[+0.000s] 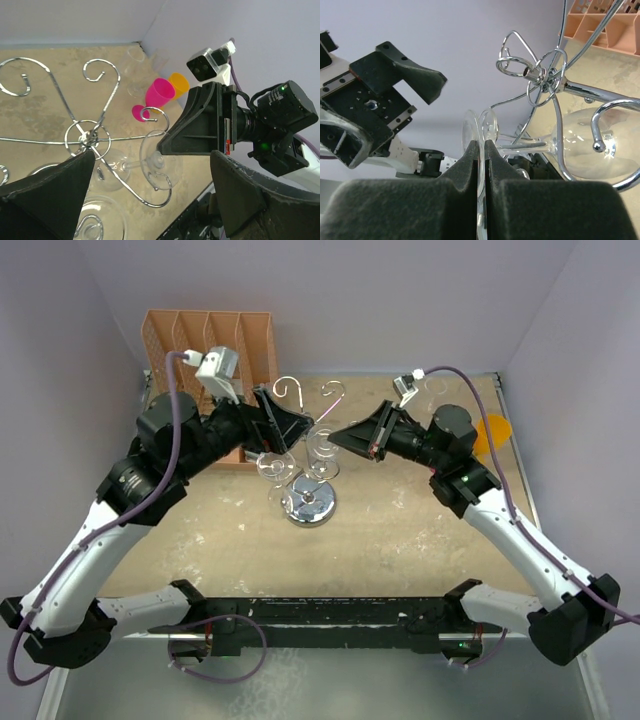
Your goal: Take the wine glass off the wine glass rack
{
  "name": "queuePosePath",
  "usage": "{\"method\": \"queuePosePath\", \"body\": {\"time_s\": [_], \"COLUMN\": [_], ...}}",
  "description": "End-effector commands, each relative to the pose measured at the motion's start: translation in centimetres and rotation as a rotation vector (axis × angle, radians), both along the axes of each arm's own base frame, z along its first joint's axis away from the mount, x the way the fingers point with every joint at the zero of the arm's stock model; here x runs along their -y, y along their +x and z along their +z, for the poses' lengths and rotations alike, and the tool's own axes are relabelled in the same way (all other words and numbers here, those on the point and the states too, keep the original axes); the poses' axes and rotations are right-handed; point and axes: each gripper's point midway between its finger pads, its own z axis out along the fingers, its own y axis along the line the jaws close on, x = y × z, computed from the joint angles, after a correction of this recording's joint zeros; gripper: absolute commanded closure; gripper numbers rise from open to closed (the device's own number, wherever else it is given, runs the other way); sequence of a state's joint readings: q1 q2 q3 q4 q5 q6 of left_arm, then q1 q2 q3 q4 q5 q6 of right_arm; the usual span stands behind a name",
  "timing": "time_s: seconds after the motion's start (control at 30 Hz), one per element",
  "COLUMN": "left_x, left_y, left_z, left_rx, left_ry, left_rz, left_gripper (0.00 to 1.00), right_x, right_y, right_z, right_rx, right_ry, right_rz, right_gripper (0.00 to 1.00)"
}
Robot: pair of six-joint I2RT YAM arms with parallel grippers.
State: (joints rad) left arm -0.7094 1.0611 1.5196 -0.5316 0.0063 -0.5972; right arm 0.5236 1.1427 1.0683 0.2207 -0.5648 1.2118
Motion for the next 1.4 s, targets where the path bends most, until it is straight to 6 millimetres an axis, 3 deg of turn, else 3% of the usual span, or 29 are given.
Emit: {"method": "queuePosePath", "body": {"time_s": [0.0, 0.4, 0.6, 0.93, 1.37], "left_x": [3.0, 7.6, 7.9, 9.6, 11.3], "left_y": [-1.5, -2.6, -2.2, -2.8, -3.6], "left_z": [2.8, 2.4, 1.3, -0.2, -0.6], "left_rx": [0.029, -0.077, -0.142, -0.249, -0.292], "left_ry": [-0.096, -0.241, -0.25, -0.291, -0.314], "left_rz": [-0.175, -0.401, -0.383, -0.446, -0.498], "left_gripper": [0.1, 0.31, 0.43, 0.53, 0.83], "right_x": [1.5, 3.1, 4.2, 5.0, 6.6], "right_y": [-1.1, -3.0, -3.5, -3.9, -4.3], "right_z": [4.7, 6.6, 7.3, 7.2, 7.7], "right_rx": [0.121, 0.163, 0.179, 0.181, 0.202], "right_ry": [0.072, 0.13, 0.145, 0.129, 0.091], "right_rz": [-0.055, -0.092, -0.136, -0.17, -0.253], "right_gripper": [1.0, 1.0, 1.0, 1.0, 1.0]}}
